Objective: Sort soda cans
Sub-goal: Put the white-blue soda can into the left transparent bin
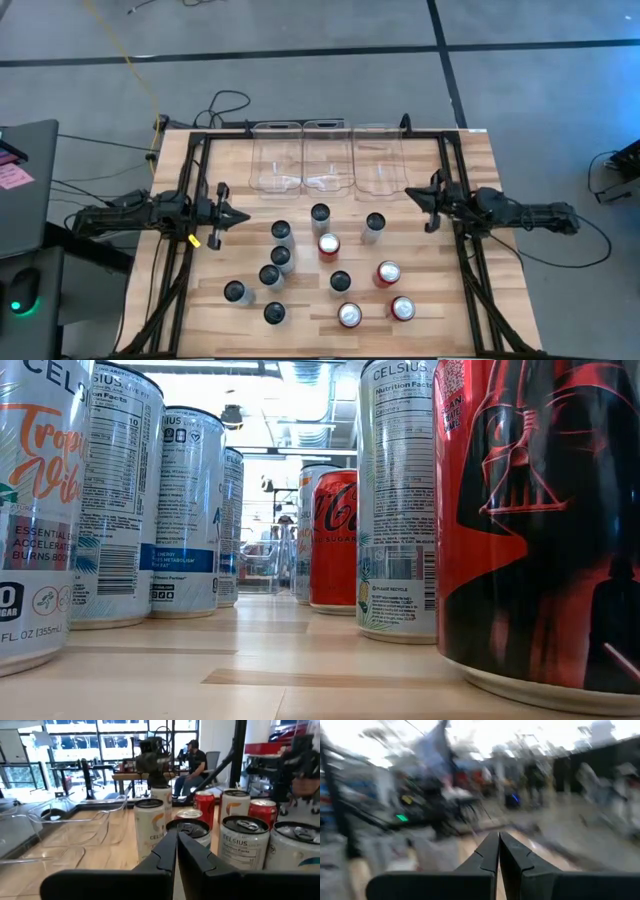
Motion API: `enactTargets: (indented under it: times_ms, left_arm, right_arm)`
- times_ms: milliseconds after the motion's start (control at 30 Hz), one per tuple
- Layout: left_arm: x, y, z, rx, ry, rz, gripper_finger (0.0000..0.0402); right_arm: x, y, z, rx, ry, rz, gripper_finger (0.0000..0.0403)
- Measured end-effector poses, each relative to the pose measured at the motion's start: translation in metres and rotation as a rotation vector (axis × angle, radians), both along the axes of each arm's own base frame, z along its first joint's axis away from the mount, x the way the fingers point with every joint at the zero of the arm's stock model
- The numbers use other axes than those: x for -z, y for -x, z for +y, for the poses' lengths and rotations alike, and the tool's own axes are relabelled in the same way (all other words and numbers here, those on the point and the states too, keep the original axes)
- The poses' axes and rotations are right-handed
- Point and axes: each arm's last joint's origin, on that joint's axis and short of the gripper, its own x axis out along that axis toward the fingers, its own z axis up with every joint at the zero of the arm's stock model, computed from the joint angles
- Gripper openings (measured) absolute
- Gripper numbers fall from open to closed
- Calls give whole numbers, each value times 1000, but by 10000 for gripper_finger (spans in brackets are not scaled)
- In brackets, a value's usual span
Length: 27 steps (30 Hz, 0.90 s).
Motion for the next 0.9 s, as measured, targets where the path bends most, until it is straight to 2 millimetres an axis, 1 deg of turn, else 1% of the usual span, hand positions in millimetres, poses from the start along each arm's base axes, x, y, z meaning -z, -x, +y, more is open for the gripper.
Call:
enactTargets:
  times_ms: [67, 100, 133, 200, 300, 400, 533, 667, 800, 900]
  left_arm:
    - [-3, 0, 0, -6, 56, -25, 13]
    - [-4, 0, 1, -25, 115, -39, 14]
    - [-5, 0, 2, -47, 172, -52, 17]
    - [-7, 1, 3, -82, 228, -63, 28]
    - [-8, 1, 4, -125, 228, -59, 60]
    - [-9, 1, 4, -134, 190, -64, 106]
    - [-5, -1, 2, -63, 174, -9, 173]
    - [-4, -4, 1, -13, 196, 13, 228]
    - [-15, -5, 0, 21, 196, -71, 260]
    - [-22, -5, -1, 61, 171, -72, 271]
  right_arm:
    - [5, 0, -3, 65, -53, 32, 36]
    - [6, 0, -4, 93, -67, 40, 36]
    - [7, 1, -6, 112, -70, 44, 36]
    - [6, 1, -8, 143, -63, 37, 36]
    - [5, 2, -11, 181, -36, 45, 42]
    - [8, 2, -13, 195, 1, 88, 55]
    - [8, 0, -9, 78, 60, 115, 74]
    - [3, -1, -2, -94, -54, 14, 96]
    - [-7, 0, 5, -195, -177, -123, 124]
    - [-16, 2, 10, -264, -219, -201, 143]
